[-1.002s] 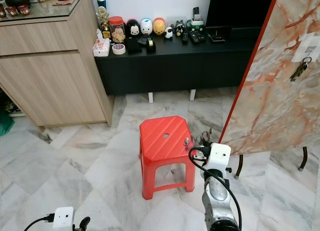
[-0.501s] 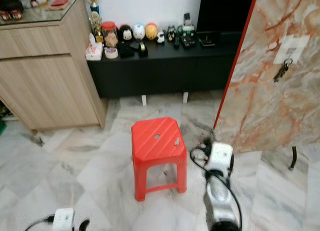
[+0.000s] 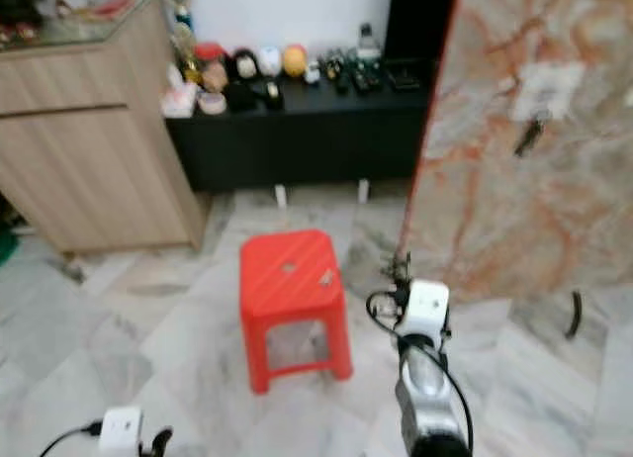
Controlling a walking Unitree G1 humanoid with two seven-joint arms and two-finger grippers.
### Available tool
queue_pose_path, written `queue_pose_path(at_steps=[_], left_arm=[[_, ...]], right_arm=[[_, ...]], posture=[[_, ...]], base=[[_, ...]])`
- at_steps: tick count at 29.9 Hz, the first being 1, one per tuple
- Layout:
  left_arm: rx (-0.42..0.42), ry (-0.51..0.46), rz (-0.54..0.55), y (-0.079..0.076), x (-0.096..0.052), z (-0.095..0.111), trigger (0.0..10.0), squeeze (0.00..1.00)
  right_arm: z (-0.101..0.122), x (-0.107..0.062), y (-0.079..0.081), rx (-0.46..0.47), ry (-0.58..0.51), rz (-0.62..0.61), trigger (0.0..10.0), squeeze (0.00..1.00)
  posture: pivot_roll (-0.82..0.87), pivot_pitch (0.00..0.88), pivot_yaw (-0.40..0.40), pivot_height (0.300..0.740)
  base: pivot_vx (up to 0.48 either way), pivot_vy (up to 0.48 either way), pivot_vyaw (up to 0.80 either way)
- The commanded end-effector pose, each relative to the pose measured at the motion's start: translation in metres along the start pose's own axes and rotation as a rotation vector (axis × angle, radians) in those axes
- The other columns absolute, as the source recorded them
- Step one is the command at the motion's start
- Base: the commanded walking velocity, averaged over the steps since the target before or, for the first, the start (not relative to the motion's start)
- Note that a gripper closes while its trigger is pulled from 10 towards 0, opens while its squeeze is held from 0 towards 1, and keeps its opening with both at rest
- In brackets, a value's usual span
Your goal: Hang keys on a hook
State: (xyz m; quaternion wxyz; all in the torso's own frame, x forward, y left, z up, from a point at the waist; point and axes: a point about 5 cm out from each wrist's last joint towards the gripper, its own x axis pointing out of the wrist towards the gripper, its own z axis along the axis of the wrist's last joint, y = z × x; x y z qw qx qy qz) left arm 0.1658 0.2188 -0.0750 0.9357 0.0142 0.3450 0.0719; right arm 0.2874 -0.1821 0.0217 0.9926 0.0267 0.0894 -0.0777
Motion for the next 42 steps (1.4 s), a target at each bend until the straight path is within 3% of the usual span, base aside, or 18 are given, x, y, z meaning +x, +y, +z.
queue_pose_path(at_steps=[1,42], left_arm=[[0.017,0.027,0.01,0.0074,-0.0025,-0.0055,10.0,0.0],[0.028,0.04,-0.008,0.0022,-0.0015,-0.006,10.0,0.0]], right_arm=[[0.006,0.0036,0.0048,0.006,-0.022,0.011,10.0,0.0],[0.0055,0.0053,0.0049,0.008,-0.014,0.008,10.0,0.0]], posture=[[0.05,0.033,-0.008,0.74],[0.05,0.028,-0.007,0.74]], base=[[0.0,-0.251,0.0],[0.0,-0.271,0.0]])
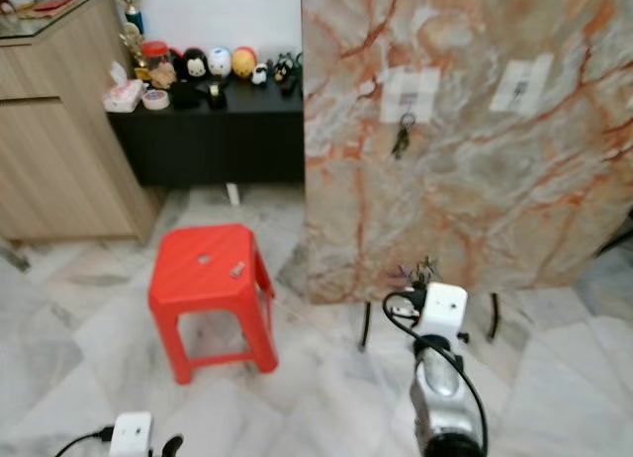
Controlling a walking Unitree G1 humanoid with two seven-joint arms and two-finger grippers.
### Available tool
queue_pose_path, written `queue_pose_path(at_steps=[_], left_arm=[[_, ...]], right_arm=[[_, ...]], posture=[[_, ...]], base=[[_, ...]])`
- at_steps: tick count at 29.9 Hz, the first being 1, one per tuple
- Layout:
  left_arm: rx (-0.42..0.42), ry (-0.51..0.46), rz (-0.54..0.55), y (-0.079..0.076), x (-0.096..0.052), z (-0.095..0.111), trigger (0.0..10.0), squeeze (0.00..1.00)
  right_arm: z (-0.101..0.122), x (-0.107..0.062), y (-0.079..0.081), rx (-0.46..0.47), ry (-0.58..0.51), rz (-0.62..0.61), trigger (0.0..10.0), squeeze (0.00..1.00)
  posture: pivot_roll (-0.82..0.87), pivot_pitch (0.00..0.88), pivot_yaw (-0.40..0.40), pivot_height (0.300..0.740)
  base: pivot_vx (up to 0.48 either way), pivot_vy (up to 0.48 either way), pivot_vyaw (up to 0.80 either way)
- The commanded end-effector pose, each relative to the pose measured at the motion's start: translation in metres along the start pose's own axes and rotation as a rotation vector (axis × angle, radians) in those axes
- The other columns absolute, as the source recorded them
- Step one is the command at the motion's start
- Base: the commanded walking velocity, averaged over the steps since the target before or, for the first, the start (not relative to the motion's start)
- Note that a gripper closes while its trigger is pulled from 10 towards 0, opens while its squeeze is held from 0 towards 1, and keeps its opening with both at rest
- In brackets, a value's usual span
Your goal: Hang keys on a hook
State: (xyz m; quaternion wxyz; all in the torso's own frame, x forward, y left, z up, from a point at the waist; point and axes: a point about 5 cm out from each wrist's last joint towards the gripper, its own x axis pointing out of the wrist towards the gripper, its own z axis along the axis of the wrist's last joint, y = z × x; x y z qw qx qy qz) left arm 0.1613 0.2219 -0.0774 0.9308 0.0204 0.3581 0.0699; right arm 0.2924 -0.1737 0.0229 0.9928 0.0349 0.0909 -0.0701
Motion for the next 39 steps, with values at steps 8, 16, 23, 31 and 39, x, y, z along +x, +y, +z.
queue_pose_path(at_steps=[8,16,23,31,39], left_arm=[[0.018,0.01,-0.013,-0.002,0.001,0.0,10.0,0.0],[0.026,0.012,-0.022,-0.005,0.001,0.001,10.0,0.0],[0.029,0.022,-0.011,-0.005,0.001,-0.001,10.0,0.0],[0.021,0.027,-0.006,-0.005,0.001,-0.002,10.0,0.0],[0.016,0.031,-0.006,-0.004,0.0,-0.003,10.0,0.0]], right_arm=[[0.005,0.003,-0.003,-0.003,-0.021,-0.007,10.0,0.0],[0.007,0.005,-0.002,-0.004,-0.025,-0.005,10.0,0.0],[0.007,0.005,-0.002,-0.004,-0.025,-0.005,10.0,0.0],[0.01,0.007,-0.002,-0.004,-0.033,-0.005,10.0,0.0],[0.016,0.01,-0.003,0.0,-0.05,-0.016,10.0,0.0]], posture=[[0.05,0.019,-0.007,0.74],[0.04,0.004,-0.006,0.74],[0.04,0.0,-0.007,0.74],[0.04,0.0,-0.009,0.74],[0.04,0.004,-0.01,0.74]], base=[[0.0,-0.286,0.0],[0.0,-0.285,0.0],[0.0,-0.076,0.0],[0.0,0.0,0.0],[0.062,0.0,0.0]])
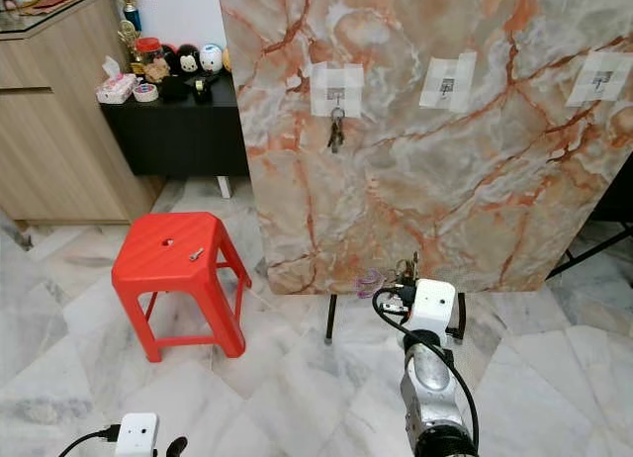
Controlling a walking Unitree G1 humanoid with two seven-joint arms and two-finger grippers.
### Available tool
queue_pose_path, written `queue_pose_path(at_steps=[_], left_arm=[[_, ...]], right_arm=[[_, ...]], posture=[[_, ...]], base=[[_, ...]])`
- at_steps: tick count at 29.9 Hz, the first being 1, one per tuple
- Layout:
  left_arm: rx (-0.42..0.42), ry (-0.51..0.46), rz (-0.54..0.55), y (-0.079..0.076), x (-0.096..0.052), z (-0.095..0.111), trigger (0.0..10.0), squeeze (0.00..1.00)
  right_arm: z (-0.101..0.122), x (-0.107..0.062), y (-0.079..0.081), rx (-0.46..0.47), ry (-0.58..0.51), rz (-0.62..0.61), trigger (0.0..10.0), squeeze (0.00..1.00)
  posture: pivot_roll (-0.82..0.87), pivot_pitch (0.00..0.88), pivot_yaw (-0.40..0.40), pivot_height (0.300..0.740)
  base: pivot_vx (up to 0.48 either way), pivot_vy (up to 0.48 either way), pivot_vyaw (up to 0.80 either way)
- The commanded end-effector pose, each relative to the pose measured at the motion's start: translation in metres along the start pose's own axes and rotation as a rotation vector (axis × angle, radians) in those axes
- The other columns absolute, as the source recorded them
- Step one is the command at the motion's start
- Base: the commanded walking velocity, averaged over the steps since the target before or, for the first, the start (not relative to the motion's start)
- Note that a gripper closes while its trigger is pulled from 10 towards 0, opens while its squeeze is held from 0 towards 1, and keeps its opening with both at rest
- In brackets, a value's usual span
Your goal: Hang keys on a hook
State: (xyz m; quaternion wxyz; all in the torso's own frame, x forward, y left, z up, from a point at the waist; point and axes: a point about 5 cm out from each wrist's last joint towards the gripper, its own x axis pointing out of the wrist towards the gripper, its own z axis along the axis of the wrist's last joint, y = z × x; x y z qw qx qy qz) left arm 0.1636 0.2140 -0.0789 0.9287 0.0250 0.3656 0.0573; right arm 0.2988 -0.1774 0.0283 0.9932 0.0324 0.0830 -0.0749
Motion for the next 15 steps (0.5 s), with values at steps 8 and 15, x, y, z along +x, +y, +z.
queue_pose_path(at_steps=[8,15], left_arm=[[-0.007,0.016,0.016,0.005,-0.002,-0.004,10.0,0.0],[0.0,0.022,0.011,0.004,-0.002,-0.005,10.0,0.0]], right_arm=[[0.018,0.009,-0.005,0.008,-0.058,-0.035,10.0,0.0],[0.025,0.013,-0.009,0.007,-0.08,-0.053,10.0,0.0]], posture=[[0.04,0.015,-0.006,0.74],[0.04,0.016,-0.003,0.74]], base=[[0.272,0.0,0.0],[0.299,0.0,0.0]])
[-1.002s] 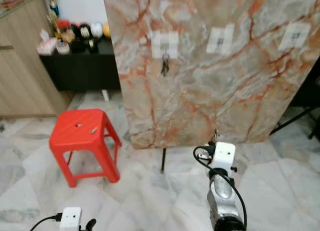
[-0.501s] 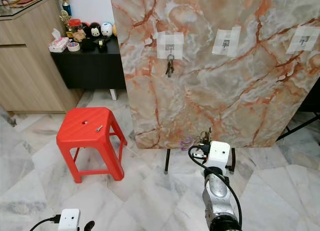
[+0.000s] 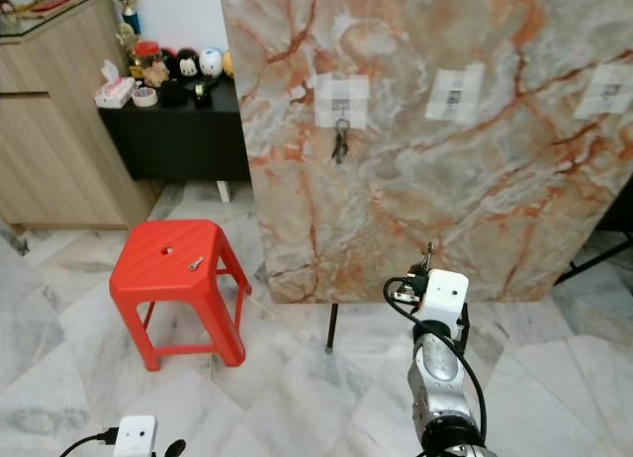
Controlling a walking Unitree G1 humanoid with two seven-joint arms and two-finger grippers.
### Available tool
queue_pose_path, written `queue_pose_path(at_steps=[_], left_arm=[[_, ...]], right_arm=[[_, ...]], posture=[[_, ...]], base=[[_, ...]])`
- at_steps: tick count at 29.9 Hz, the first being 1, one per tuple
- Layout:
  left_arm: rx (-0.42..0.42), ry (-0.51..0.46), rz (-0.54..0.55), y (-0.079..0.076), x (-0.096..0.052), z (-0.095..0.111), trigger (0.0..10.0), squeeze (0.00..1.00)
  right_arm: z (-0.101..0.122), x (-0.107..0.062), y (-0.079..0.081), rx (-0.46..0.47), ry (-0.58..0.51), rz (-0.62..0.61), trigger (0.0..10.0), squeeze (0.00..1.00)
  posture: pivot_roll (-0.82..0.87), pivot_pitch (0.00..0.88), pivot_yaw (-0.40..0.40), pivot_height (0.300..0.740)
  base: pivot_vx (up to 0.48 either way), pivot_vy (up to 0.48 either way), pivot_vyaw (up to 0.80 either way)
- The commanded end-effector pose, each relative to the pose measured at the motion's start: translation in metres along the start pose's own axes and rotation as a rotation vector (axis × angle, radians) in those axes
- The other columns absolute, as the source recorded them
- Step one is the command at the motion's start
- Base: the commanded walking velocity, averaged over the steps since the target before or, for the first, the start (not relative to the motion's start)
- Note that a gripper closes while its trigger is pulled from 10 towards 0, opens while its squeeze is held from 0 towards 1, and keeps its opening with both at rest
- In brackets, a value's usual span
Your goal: Hang keys on a hook
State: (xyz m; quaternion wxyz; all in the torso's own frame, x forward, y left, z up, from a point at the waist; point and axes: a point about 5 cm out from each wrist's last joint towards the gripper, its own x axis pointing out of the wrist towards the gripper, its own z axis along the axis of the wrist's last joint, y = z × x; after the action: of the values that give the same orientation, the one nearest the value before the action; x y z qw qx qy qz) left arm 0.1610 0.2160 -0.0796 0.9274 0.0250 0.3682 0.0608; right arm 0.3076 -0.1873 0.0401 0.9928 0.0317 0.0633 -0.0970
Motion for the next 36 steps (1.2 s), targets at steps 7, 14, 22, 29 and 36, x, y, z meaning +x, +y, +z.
queue_pose_path(at_steps=[7,14,22,29,36], left_arm=[[0.004,0.017,0.004,0.002,0.0,-0.002,10.0,0.0],[0.003,0.029,0.008,0.003,-0.002,-0.005,10.0,0.0],[0.003,0.034,0.008,0.003,-0.002,-0.006,10.0,0.0],[0.004,0.035,0.004,0.002,-0.002,-0.006,10.0,0.0],[0.005,0.038,0.008,0.002,-0.002,-0.006,10.0,0.0]], right_arm=[[0.013,0.006,0.002,0.006,-0.047,-0.008,10.0,0.0],[0.011,0.004,0.006,-0.002,-0.042,0.01,10.0,0.0],[0.015,0.005,0.01,-0.037,-0.071,0.06,10.0,0.0],[0.016,0.005,0.012,-0.039,-0.075,0.065,10.0,0.0],[0.017,0.005,0.011,-0.037,-0.077,0.048,10.0,0.0]], posture=[[0.04,0.017,-0.002,0.74],[0.04,0.017,-0.002,0.74],[0.04,0.023,-0.002,0.74],[0.04,0.023,-0.001,0.74],[0.04,0.019,-0.002,0.74]], base=[[0.307,0.0,0.0],[0.308,0.0,0.0],[0.308,0.0,0.27],[0.308,0.0,0.44],[0.299,0.0,0.0]])
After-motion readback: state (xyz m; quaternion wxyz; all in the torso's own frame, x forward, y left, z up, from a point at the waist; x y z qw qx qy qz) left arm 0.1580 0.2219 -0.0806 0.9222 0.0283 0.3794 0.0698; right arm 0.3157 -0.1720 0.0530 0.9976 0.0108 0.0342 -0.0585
